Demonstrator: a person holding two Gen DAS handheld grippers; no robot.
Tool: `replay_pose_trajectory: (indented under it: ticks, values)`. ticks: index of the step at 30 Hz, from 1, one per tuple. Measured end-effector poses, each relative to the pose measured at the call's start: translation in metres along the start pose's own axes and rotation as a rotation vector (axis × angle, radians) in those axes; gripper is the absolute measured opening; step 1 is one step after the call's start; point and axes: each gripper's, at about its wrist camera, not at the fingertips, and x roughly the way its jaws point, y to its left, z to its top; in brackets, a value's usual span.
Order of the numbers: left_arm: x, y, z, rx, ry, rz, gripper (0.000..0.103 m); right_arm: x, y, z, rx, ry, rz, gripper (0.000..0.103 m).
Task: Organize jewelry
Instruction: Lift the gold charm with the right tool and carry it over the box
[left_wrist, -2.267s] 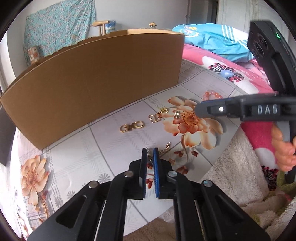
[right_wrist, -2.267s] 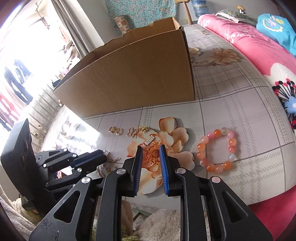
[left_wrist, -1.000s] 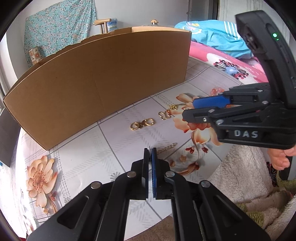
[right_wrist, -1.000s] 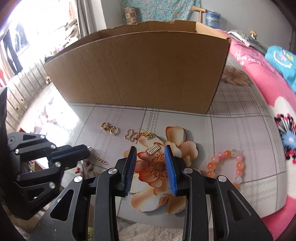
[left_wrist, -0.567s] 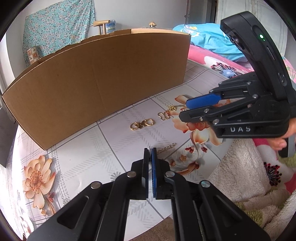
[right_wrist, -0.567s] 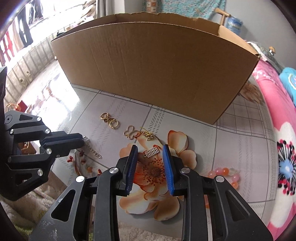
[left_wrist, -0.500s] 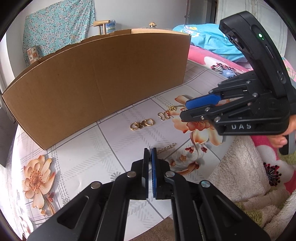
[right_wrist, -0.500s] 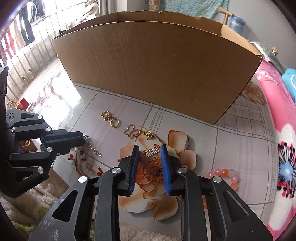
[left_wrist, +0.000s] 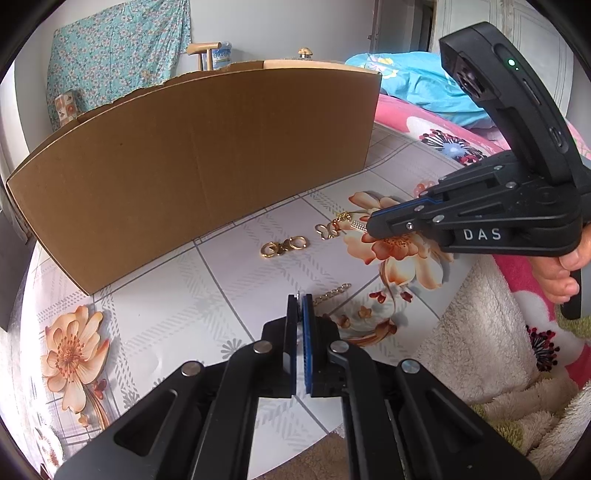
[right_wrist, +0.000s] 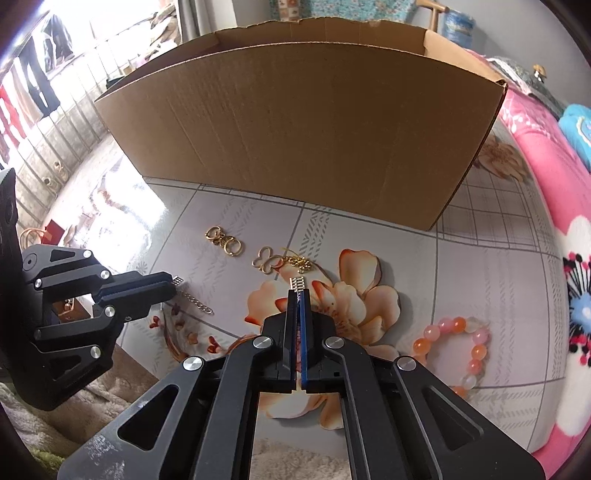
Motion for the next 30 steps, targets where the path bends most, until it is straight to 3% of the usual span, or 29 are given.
replay_pose_trajectory:
  ticks: [2, 4, 10, 12, 14, 30]
  values:
    - [0.0, 0.001, 0.0, -0.005, -0.001, -0.007, 0.002, -0.002, 0.001, 0.001, 0.004, -0.011, -0.007, 0.006]
    - [-0.001, 0.002, 0.0, -0.008, -0.005, -0.013, 0.002, 0.002, 0.006, 0.003, -0.01, -0.016, -0.027, 0.016]
    - [-0.001, 0.003, -0.002, -0.016, -0.016, -0.019, 0.002, 0.014, 0.012, 0.011, -0.054, 0.012, -0.06, 0.017]
    - [0.0, 0.003, -0.002, -0.018, -0.018, -0.02, 0.002, 0.019, 0.014, 0.014, -0.061, 0.022, -0.069, 0.014]
    - [-0.001, 0.004, -0.003, -0.025, -0.022, -0.024, 0.002, 0.023, 0.016, 0.016, -0.054, 0.027, -0.057, 0.004]
    - [-0.009, 0.01, 0.001, -0.049, -0.06, -0.017, 0.002, 0.005, -0.003, 0.008, 0.1, -0.05, 0.03, 0.002]
